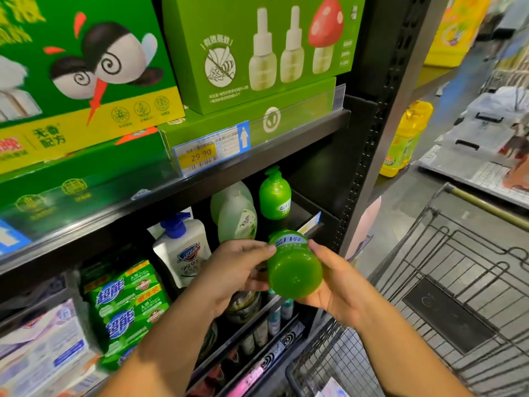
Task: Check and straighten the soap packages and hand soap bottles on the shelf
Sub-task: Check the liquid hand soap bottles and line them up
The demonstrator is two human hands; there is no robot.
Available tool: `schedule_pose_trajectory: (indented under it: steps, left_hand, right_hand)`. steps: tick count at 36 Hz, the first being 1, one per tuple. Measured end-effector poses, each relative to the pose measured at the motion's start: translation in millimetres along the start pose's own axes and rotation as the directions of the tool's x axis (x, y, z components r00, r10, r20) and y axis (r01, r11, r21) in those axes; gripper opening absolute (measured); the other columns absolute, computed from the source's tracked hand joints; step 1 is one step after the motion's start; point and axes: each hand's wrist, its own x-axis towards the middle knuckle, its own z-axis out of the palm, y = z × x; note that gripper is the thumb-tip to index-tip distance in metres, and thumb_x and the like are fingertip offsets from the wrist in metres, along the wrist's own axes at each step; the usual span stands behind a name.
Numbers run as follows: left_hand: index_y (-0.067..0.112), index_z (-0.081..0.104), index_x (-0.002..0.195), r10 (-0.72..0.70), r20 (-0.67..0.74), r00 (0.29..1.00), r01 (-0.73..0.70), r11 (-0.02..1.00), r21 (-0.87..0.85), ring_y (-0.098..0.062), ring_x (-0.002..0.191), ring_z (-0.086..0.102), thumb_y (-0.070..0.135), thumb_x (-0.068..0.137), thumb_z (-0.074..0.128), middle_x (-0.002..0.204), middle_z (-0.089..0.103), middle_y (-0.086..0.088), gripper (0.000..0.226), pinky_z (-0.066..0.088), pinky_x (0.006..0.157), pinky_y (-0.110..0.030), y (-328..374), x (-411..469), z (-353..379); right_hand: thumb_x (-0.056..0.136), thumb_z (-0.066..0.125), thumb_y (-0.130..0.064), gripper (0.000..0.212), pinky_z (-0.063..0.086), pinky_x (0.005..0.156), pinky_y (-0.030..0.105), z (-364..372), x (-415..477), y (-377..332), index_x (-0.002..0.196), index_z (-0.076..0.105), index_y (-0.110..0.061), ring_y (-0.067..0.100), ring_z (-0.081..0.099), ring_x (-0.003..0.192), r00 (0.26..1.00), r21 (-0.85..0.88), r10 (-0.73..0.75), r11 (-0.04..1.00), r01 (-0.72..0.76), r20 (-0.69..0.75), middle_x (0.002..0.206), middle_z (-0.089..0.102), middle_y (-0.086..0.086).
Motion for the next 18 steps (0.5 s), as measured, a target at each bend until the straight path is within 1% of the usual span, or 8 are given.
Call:
schedule_pose_trajectory:
  steps: [3, 6, 7, 9, 11, 13, 16, 18]
  left_hand:
    - [0.009, 0.067, 0.114, -0.007, 0.049, 0.999, 0.012, 0.995, -0.096, -0.023, 0.087, 0.073, 0.033, 0.089, 0.065, 0.101, 0.075, -0.010, 0.035, 0.059, 0.071, -0.035, -7.8, 3.9, 0.0]
    - [0.008, 0.062, 0.123, 0.008, 0.100, 0.995, 0.019, 0.963, -0.268, -0.025, 0.099, 0.071, 0.040, 0.084, 0.062, 0.113, 0.073, -0.013, 0.050, 0.058, 0.071, -0.032, -13.5, 5.2, 4.1]
    - [0.009, 0.061, 0.125, 0.022, 0.123, 0.992, 0.020, 0.943, -0.333, -0.025, 0.102, 0.071, 0.040, 0.086, 0.060, 0.115, 0.072, -0.013, 0.051, 0.058, 0.073, -0.032, -14.6, 5.4, 6.7]
    - [0.010, 0.063, 0.125, 0.042, 0.147, 0.988, 0.034, 0.877, -0.479, -0.025, 0.095, 0.072, 0.043, 0.089, 0.054, 0.117, 0.071, -0.015, 0.050, 0.059, 0.073, -0.034, -15.5, 3.1, 13.0]
    - [0.011, 0.072, 0.115, 0.071, 0.136, 0.988, 0.023, 0.804, -0.594, -0.024, 0.089, 0.073, 0.048, 0.090, 0.049, 0.114, 0.071, -0.017, 0.050, 0.057, 0.071, -0.034, -19.0, 3.1, 16.9]
    - [0.014, 0.076, 0.109, 0.107, 0.097, 0.990, -0.020, 0.766, -0.642, -0.027, 0.099, 0.071, 0.051, 0.091, 0.047, 0.117, 0.070, -0.019, 0.051, 0.053, 0.083, -0.039, -24.5, 5.3, 17.5]
    - [0.011, 0.067, 0.124, 0.156, 0.064, 0.986, -0.078, 0.763, -0.642, -0.033, 0.113, 0.064, 0.051, 0.094, 0.043, 0.126, 0.065, -0.022, 0.056, 0.049, 0.093, -0.044, -28.9, 7.8, 14.2]
    - [0.011, 0.057, 0.134, 0.206, 0.057, 0.977, -0.135, 0.798, -0.587, -0.033, 0.118, 0.061, 0.049, 0.095, 0.040, 0.129, 0.063, -0.021, 0.057, 0.049, 0.095, -0.044, -28.7, 11.3, 11.4]
  right_hand:
    - [0.080, 0.070, -0.037, 0.044, 0.060, 0.086, 0.044, 2.2, -0.8, -6.7, 0.112, 0.069, -0.007, 0.029, 0.074, 0.094, 0.989, -0.261, -0.120, 0.961, 0.095, -0.083, 0.104, 0.075, 0.016]
    - [0.079, 0.081, -0.027, 0.039, 0.057, 0.090, 0.039, 11.0, -5.7, -13.5, 0.114, 0.067, -0.019, 0.020, 0.074, 0.094, 0.951, -0.495, -0.308, 0.827, 0.266, -0.002, 0.102, 0.076, 0.002]
    - [0.074, 0.087, -0.030, 0.045, 0.057, 0.089, 0.032, 14.0, -7.7, -14.3, 0.114, 0.066, -0.029, 0.011, 0.072, 0.092, 0.918, -0.598, -0.397, 0.729, 0.332, 0.026, 0.100, 0.076, -0.007]
    - [0.063, 0.092, -0.041, 0.059, 0.050, 0.079, 0.011, 22.7, -12.3, -15.5, 0.112, 0.059, -0.049, -0.004, 0.064, 0.092, 0.807, -0.826, -0.585, 0.414, 0.382, 0.080, 0.098, 0.069, -0.022]
    - [0.058, 0.089, -0.052, 0.075, 0.039, 0.079, 0.006, 30.2, -12.6, -12.5, 0.125, 0.055, -0.051, -0.003, 0.054, 0.100, 0.709, -0.932, -0.674, 0.086, 0.353, 0.206, 0.104, 0.061, -0.022]
    - [0.059, 0.083, -0.061, 0.092, 0.030, 0.081, 0.009, 33.0, -8.9, -7.9, 0.141, 0.046, -0.045, 0.002, 0.043, 0.108, 0.681, -0.949, -0.675, -0.091, 0.303, 0.282, 0.116, 0.052, -0.019]
    - [0.058, 0.082, -0.064, 0.101, 0.028, 0.084, 0.008, 27.5, -2.9, -7.5, 0.147, 0.041, -0.039, 0.002, 0.040, 0.108, 0.678, -0.941, -0.665, -0.116, 0.319, 0.312, 0.118, 0.047, -0.018]
    - [0.057, 0.087, -0.060, 0.104, 0.032, 0.088, 0.008, 20.0, 0.5, -12.4, 0.147, 0.042, -0.036, 0.001, 0.045, 0.111, 0.696, -0.928, -0.648, -0.044, 0.371, 0.309, 0.119, 0.049, -0.018]
